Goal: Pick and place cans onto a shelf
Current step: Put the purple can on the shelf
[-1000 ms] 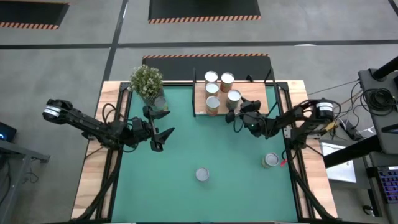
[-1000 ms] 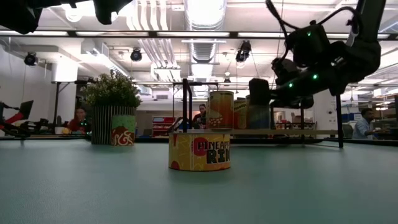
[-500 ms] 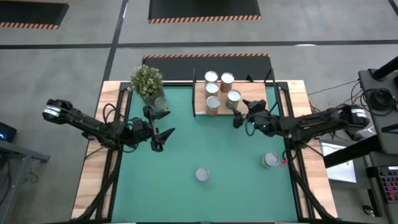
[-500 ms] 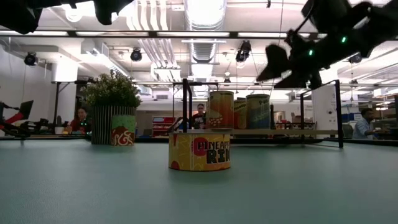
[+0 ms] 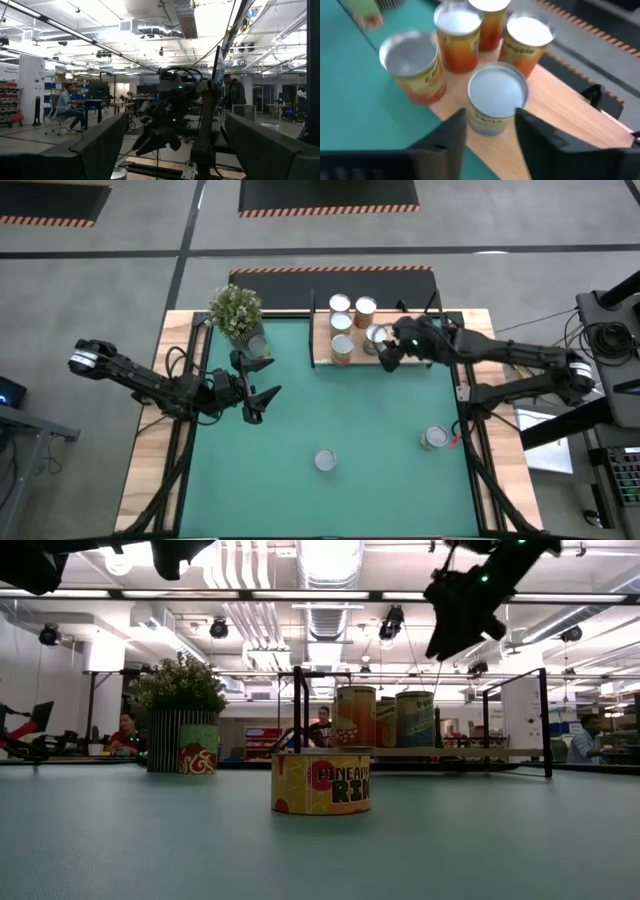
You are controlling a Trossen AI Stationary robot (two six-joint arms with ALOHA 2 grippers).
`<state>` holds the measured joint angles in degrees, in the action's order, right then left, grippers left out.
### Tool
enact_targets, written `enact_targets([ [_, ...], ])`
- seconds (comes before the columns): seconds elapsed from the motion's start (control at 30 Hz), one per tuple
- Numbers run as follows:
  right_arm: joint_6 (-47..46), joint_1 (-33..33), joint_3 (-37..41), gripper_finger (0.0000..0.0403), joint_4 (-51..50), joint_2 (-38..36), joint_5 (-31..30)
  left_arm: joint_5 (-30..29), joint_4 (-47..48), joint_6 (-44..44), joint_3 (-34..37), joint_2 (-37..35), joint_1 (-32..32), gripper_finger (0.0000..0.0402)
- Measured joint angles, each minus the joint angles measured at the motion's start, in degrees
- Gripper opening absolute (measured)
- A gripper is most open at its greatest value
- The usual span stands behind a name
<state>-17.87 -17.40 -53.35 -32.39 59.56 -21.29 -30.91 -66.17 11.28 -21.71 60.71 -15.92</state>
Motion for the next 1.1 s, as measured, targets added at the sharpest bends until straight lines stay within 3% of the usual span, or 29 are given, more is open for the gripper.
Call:
enact_targets([
  [0.2, 10.3, -6.0, -7.0, 0.0022, -3.8, 8.3, 9.3, 0.0, 0.0, 0.0, 0.0, 0.0, 0.0, 0.0325],
  [0.57, 17.5, -11.2, -13.7, 0.0009, -9.0, 20.2, 10.0, 0.0, 0.0, 0.0, 0.0, 0.0, 0.0, 0.0325],
  [1.1, 14.5, -11.7, -14.4, 0.0009, -0.5, 25.1, 8.9, 0.0, 0.2, 0.0, 0.0, 0.0, 0.0, 0.0325],
])
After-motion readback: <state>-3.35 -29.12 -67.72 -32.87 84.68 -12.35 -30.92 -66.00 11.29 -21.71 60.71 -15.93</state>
